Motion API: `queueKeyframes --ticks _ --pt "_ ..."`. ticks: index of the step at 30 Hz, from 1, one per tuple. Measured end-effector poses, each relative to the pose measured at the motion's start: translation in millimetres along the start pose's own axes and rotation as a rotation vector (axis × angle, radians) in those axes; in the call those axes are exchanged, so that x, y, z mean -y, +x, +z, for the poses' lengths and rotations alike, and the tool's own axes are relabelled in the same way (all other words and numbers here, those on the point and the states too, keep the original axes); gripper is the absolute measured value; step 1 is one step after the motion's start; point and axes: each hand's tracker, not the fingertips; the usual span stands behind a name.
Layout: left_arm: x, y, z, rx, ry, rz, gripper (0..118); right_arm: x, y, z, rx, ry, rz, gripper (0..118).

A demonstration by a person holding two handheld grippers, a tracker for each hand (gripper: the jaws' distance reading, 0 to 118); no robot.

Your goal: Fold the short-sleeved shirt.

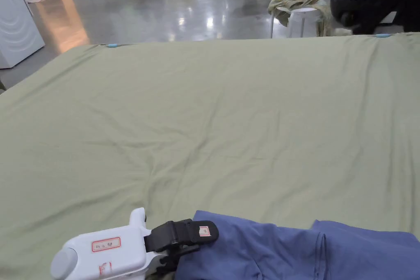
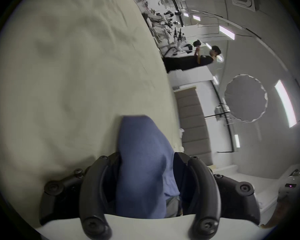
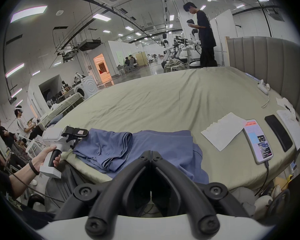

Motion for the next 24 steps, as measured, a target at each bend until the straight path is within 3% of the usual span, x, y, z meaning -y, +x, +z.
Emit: queueKeyframes --ticks 1,2,3,5,12,16,20,24 --pt "0.7 3.6 -2.3 0.029 0.028 -0.01 51 -0.1 -0.4 1.8 0.009 0.0 0.012 0" --pt "-1.3 5.9 -5.1 0.019 0.032 -0.008 25 0.3 0.2 3.3 0.017 -0.002 0.02 0" --pt "-0.4 7.6 -7.1 -0.015 0.026 -0.009 11 0.4 0.9 4.0 0.022 -0.002 0.021 0" --pt "5.4 9.5 -5.4 -0.108 0.078 -0.036 11 0.4 3.3 4.6 0.021 0.0 0.009 0" --pt "-3.0 71.2 72.9 -0.13 0.171 -0.185 11 0.2 8.8 7.4 0.016 0.012 0.0 0" --pt "3.6 150.7 104.6 -0.408 0.244 -0.473 11 4.5 15.5 3.7 0.01 0.01 -0.019 0" --pt "30.2 191.9 43.7 -0.458 0.188 -0.605 11 5.8 19.1 -2.3 0.0 0.005 -0.076 0" --pt "58.3 179.1 -45.1 -0.429 0.063 -0.64 11 2.5 11.0 6.5 -0.002 0.022 -0.07 0"
